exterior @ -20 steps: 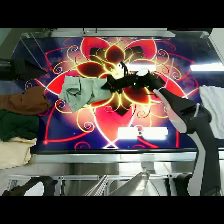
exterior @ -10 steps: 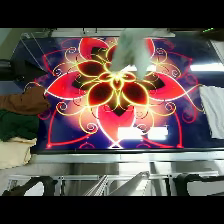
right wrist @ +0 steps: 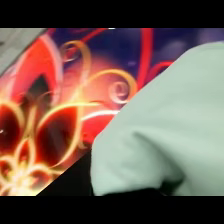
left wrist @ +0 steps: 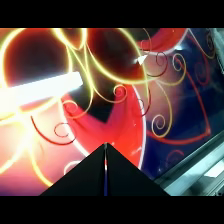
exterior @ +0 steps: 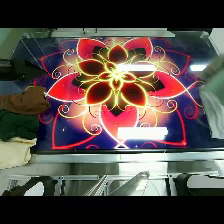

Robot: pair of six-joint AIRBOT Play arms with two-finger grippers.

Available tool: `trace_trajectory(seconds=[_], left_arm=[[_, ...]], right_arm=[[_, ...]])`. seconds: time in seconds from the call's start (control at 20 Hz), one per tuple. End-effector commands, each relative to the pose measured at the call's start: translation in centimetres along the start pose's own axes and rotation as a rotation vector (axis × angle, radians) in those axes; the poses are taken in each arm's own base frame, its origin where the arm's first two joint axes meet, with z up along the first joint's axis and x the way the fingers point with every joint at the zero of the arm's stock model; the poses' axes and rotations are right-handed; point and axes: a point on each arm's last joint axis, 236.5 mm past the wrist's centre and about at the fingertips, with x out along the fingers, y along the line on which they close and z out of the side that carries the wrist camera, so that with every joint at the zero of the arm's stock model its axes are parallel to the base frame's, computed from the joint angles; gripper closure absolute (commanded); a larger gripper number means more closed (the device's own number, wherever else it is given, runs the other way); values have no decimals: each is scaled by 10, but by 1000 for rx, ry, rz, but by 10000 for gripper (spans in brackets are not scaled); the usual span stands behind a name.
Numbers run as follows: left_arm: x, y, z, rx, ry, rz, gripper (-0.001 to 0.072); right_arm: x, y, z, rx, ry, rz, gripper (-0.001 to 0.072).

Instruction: Fold the shirts.

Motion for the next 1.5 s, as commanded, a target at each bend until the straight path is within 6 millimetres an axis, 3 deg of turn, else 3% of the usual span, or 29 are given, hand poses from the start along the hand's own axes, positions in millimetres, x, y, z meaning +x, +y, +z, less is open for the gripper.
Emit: trace_trajectory(seconds=[0.0,0.15,0.25,0.35,0.5,0.8,0.9,1.05,1.15,1.3,1.45], left_arm=[[0,2,5,-2,-20,9,695],[0,5,12,-2,-53,24,695],[-1,7,16,-2,-68,31,695],[-1,7,16,-2,-67,31,695],[-1,7,16,-2,-67,31,695],[-1,7,15,-2,-63,30,695],[-1,7,15,-2,-62,29,695],[0,6,11,-2,-48,24,695],[0,6,12,-2,-49,25,695],[0,6,12,-2,-49,24,695],[0,6,12,-2,-50,25,695]], right_arm=[[19,-72,9,79,22,-77,690],[36,-42,43,56,-97,111,691],[24,-21,77,-13,-220,182,691],[15,-22,93,-74,-288,167,691],[24,-37,78,-157,-225,128,691],[51,-91,-4,-258,109,5,692],[56,-89,-15,-244,146,37,691],[53,-52,-10,-254,106,188,691],[54,-34,9,-263,15,242,691],[60,-14,58,-291,-214,247,692],[26,30,113,-383,-487,319,692]])
